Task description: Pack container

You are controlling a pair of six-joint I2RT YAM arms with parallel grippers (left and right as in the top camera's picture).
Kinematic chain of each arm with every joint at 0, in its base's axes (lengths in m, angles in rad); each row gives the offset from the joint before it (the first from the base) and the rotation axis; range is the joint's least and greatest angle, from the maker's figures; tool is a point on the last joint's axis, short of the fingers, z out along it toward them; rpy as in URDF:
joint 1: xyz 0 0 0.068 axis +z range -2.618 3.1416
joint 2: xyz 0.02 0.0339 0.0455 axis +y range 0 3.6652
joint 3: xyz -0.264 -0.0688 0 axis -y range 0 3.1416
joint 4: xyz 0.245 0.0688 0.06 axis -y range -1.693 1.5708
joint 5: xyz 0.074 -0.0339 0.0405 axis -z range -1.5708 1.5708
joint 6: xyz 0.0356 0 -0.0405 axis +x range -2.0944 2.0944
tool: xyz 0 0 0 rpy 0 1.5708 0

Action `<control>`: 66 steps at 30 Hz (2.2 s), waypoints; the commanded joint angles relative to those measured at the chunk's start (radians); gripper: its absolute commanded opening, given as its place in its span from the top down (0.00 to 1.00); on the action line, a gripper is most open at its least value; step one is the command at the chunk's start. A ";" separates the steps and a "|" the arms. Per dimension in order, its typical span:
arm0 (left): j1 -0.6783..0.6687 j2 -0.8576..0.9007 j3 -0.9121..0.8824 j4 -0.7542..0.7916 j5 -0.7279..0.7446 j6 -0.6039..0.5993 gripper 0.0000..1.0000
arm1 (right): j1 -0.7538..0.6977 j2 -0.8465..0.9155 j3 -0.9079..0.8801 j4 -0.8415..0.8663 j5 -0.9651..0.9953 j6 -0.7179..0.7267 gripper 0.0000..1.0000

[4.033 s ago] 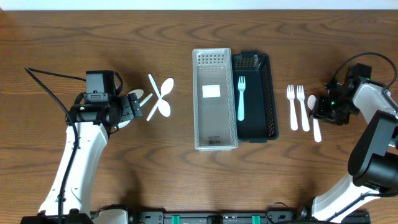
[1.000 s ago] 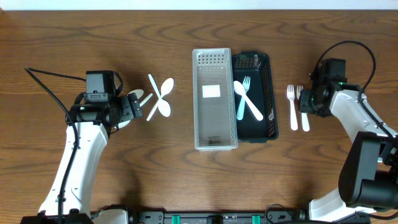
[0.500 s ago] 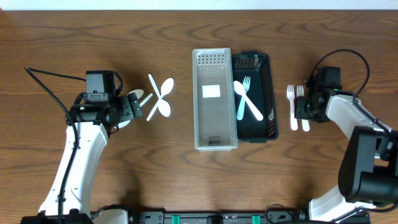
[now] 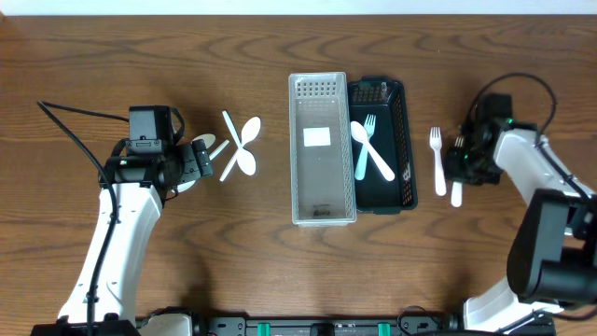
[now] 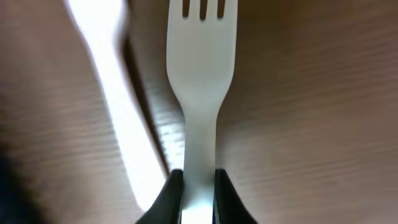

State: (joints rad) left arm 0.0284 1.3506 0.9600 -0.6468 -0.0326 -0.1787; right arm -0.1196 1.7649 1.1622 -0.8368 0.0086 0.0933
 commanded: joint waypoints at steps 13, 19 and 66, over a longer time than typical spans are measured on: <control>0.004 0.004 0.019 0.000 -0.005 0.013 0.02 | 0.362 -0.187 0.247 0.013 -0.068 0.015 0.94; 0.004 0.004 0.019 0.000 -0.005 0.013 0.02 | 0.404 0.020 0.229 0.053 -0.050 0.027 0.94; 0.004 0.004 0.019 0.000 -0.005 0.013 0.02 | 0.060 0.250 0.216 -0.032 -0.087 -0.042 0.59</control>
State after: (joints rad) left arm 0.0284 1.3506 0.9600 -0.6468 -0.0326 -0.1791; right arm -0.0689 2.0026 1.3853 -0.8677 -0.0750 0.0597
